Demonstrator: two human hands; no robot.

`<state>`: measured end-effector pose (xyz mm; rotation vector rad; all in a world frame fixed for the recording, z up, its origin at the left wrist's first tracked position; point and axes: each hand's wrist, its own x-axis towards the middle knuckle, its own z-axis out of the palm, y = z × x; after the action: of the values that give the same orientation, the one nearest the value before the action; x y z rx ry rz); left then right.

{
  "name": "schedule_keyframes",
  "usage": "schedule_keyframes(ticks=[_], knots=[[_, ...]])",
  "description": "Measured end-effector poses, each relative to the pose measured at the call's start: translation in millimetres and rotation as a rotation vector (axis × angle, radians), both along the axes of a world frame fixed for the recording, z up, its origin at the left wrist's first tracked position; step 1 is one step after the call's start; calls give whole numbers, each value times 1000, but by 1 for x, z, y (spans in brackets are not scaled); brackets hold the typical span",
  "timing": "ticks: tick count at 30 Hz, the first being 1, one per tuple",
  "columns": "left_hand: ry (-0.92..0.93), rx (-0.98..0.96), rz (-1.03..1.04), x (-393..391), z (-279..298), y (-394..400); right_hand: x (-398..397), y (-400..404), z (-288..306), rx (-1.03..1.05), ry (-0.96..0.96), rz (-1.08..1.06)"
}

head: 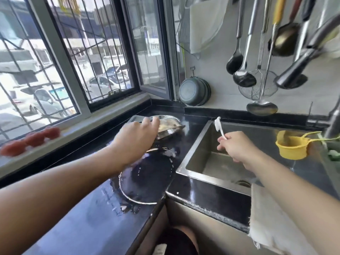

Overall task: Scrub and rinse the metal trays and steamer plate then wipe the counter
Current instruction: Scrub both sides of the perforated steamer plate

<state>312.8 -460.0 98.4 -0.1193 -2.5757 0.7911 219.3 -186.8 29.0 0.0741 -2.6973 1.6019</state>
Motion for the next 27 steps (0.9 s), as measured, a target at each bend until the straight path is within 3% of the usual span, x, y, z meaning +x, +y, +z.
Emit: schedule_keyframes(ticks=[3,6,10,11,14,18,27], knots=[[51,244,-98,-20,43,10,-11,28,12,-9,-2,-65],[84,593,-61,-53,75,20,-24,72,16,-83,-30,-166],[10,1252,-38,-101,69,55,-32,127,-6,-198,-93,-275],[-26,1341,-6,-114,57,66,-35,137,-15,-219,-94,-303],[-170,1431,94,-160,9,100,-38,153,-46,-246,-74,-342],[-324,1509,178,-210,-71,152,-43,158,-71,-146,112,-385],[-707,1746,364,-239,-204,239,-59,188,-93,-56,-4,-406]])
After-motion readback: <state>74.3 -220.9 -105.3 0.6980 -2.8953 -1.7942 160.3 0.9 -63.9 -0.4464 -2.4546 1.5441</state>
